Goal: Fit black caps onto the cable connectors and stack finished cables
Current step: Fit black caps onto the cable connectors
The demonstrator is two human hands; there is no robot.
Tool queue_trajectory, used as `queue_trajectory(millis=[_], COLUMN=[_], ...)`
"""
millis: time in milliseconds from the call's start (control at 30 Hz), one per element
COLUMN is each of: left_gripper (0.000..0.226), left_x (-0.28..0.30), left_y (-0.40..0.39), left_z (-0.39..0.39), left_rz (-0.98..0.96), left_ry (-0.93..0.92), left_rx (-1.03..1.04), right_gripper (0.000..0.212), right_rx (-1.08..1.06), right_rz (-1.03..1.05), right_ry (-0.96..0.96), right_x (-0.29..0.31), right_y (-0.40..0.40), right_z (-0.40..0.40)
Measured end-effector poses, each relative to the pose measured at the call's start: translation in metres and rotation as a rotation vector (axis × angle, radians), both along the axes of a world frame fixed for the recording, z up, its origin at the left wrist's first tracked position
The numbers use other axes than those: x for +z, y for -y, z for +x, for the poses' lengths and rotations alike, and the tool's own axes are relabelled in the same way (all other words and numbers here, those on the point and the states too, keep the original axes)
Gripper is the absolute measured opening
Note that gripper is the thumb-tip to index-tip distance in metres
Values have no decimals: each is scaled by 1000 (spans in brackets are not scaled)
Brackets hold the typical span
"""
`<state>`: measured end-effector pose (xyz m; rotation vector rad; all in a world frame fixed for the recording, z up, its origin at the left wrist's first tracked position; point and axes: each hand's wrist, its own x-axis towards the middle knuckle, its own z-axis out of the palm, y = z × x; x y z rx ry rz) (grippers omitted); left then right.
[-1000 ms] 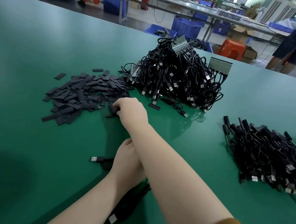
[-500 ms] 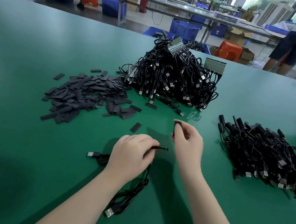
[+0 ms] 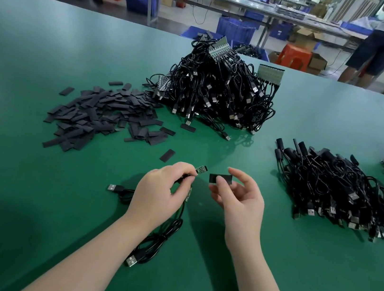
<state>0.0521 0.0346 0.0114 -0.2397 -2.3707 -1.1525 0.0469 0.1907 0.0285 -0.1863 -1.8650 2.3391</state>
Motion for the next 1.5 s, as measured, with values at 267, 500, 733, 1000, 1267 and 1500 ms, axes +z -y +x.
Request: queue_trajectory(millis=[267,500,733,1000,1267,1500], left_gripper=[23,24,26,34,30,30], left_x=[-4,-2,-1,0,1,0], left_y=[2,1,2,4,4,5], left_z=[-3,-1,-1,0,0,-1], left_rz=[58,71,129,140,151,135], left_ry=[-60,-6,44,76,84,108], left_rx=[-14,-71,-115,-87,-99,-116], right_gripper=[18,19,15,18,25,30], right_rx=[108,140,141,240,268,240], right_rz=[80,144,122,94,128,222], right_ry=[40,24,51,63,-42,-91], right_x=[0,0,2,3,5,5], right_y=[2,4,5,4,2,0], right_z=[1,3,3,5,6,4])
